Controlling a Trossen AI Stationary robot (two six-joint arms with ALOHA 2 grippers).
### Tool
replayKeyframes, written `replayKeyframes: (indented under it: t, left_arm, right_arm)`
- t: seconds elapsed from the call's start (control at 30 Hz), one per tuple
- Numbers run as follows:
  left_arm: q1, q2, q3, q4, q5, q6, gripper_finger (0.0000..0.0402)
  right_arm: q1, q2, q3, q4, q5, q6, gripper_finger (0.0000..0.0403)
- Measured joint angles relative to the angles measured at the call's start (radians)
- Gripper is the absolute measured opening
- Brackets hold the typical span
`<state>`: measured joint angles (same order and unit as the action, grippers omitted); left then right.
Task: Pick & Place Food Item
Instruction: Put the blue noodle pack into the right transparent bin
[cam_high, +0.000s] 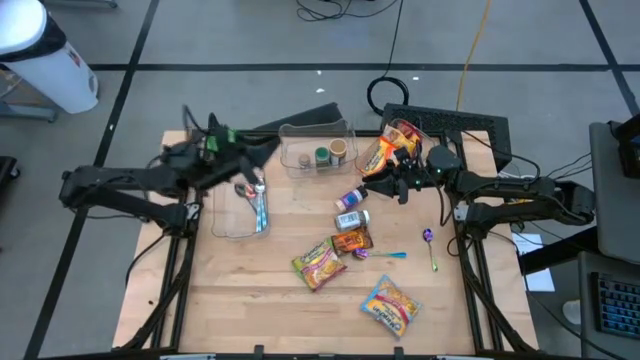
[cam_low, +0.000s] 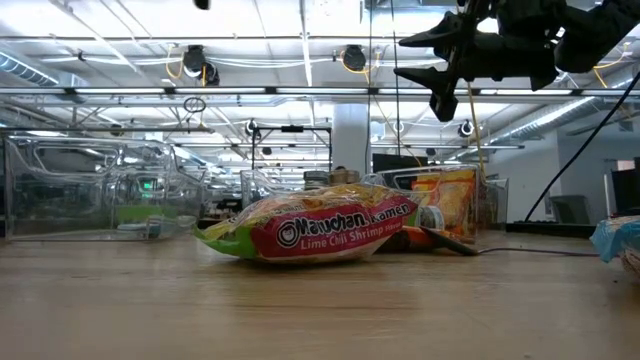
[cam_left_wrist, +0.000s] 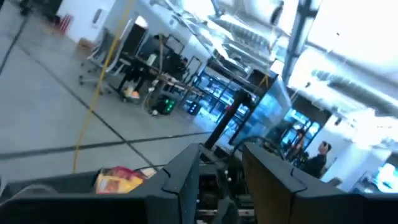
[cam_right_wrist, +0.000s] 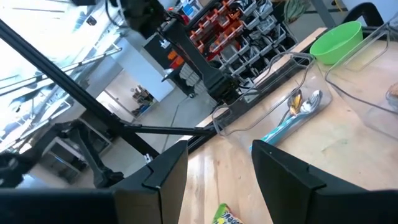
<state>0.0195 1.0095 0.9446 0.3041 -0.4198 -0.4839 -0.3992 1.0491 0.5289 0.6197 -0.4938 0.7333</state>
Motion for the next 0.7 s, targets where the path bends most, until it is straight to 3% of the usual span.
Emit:
replayKeyframes:
  t: [0.37, 0.57, 0.7]
  left_arm:
    - [-0.015, 0.362, -0.001, 0.494, 0.026, -0.028, 0.0127]
    - [0.005, 0.508, -0.002, 0.825, 0.027, -0.244, 0.0127]
    - [0.022, 0.555, -0.002, 1.034, 0.03, -0.372, 0.0127]
  right_arm:
    - [0.0, 0.0, 0.0, -0.003, 0.003, 0.015, 0.0171]
    - [0.0, 0.0, 0.0, -0.003, 0.004, 0.015, 0.0171]
    - [0.008, 0.0, 0.0, -0.001, 0.096, 0.029, 0.0171]
